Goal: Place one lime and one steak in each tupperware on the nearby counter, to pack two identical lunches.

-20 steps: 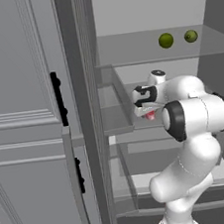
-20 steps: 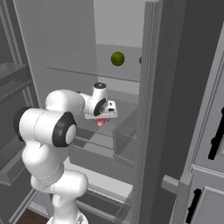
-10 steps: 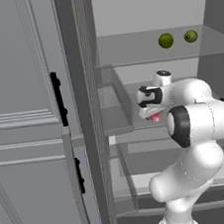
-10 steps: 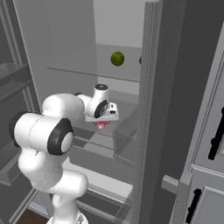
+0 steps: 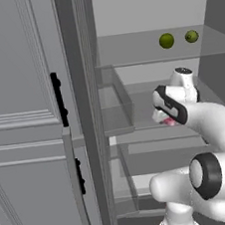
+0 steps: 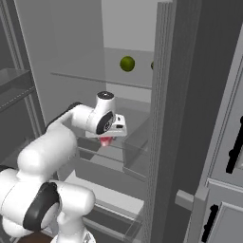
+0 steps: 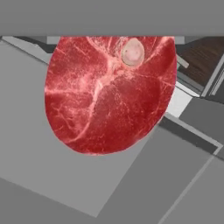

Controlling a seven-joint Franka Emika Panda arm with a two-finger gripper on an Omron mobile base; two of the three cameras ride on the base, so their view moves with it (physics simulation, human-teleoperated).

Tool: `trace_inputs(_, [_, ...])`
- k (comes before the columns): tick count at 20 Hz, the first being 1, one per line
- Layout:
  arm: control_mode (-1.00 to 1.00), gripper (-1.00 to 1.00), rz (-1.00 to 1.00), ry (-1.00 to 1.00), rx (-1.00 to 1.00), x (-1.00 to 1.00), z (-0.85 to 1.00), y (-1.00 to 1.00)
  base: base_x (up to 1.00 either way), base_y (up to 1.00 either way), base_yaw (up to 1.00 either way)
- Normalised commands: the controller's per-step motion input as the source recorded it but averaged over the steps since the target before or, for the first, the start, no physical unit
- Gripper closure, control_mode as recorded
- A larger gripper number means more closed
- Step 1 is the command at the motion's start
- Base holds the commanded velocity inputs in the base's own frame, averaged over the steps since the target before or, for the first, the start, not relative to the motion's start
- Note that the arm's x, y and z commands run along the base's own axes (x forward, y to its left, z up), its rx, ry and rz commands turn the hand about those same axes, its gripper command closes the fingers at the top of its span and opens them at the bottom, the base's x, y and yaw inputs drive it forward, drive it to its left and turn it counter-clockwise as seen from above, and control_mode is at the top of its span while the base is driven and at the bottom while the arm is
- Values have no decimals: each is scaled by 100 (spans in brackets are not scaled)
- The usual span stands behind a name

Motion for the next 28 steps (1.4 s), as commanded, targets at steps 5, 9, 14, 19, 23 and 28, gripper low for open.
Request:
trace_inputs(5, [-100,100,-9,-10,3,-98,85,-6,0,0,0])
trace_inputs(9, [-100,100,-12,-26,2,-89,86,0,0,0,0])
trace_inputs(14, [-100,100,-15,-37,4,-71,78,0,0,0,0])
trace_inputs(19, [-100,100,-15,-11,5,-73,66,0,0,0,0])
trace_inputs(23, [-100,100,-11,-10,4,-78,55,0,0,0,0])
trace_inputs(28, [100,100,-2,-3,0,-20,9,0,-80,0,-6])
